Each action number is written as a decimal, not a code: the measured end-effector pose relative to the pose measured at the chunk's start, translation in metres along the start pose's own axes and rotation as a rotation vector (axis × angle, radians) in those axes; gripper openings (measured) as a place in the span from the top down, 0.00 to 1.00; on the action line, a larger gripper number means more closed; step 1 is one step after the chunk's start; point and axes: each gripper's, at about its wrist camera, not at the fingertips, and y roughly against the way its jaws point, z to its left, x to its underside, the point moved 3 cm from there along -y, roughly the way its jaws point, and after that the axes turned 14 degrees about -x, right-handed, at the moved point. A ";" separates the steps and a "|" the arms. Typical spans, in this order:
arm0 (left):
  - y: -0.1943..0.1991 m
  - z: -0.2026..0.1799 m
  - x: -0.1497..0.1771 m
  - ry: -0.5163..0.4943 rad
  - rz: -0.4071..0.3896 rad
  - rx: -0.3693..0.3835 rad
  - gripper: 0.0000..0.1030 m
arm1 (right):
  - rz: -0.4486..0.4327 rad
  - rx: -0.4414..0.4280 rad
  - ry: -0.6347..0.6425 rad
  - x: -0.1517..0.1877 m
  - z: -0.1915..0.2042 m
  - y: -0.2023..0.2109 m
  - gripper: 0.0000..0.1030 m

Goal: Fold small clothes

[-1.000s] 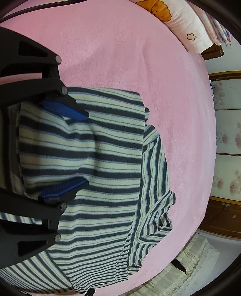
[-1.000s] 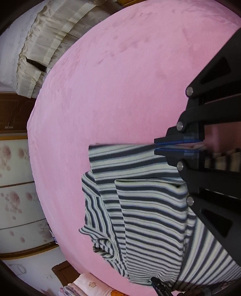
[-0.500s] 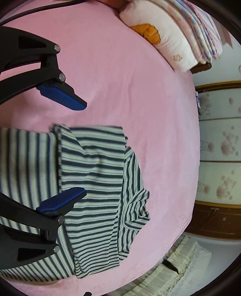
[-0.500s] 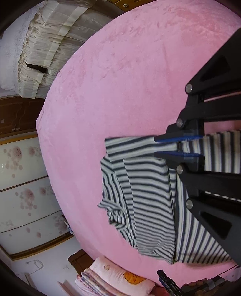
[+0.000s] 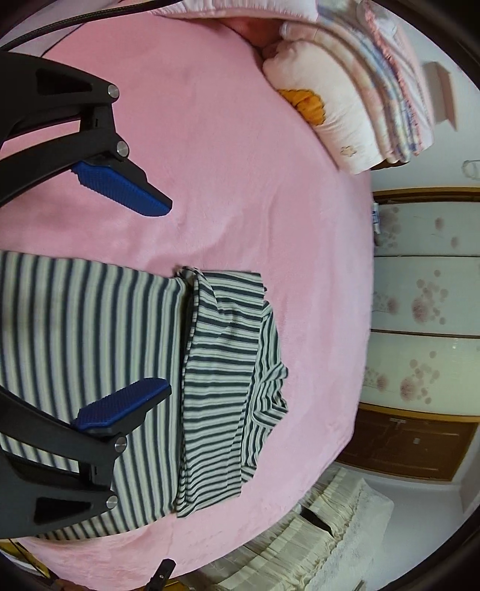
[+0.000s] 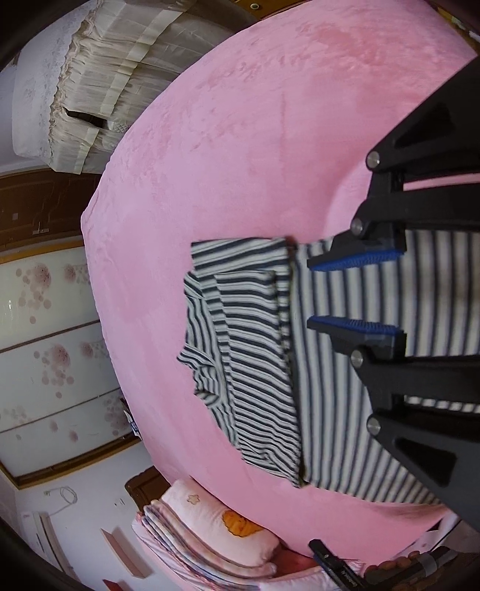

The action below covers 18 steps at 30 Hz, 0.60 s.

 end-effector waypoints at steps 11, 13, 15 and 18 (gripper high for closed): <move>0.060 0.024 0.045 0.028 -0.116 0.045 0.14 | -0.035 0.009 0.028 0.040 0.011 0.051 0.73; 0.069 0.027 0.053 0.018 -0.125 0.059 0.14 | -0.055 0.011 0.032 0.044 0.013 0.061 0.73; 0.076 0.030 0.057 0.022 -0.122 0.064 0.14 | -0.074 0.008 0.039 0.047 0.016 0.070 0.73; 0.087 0.040 0.065 0.051 -0.118 0.082 0.14 | -0.099 0.001 0.050 0.052 0.022 0.084 0.73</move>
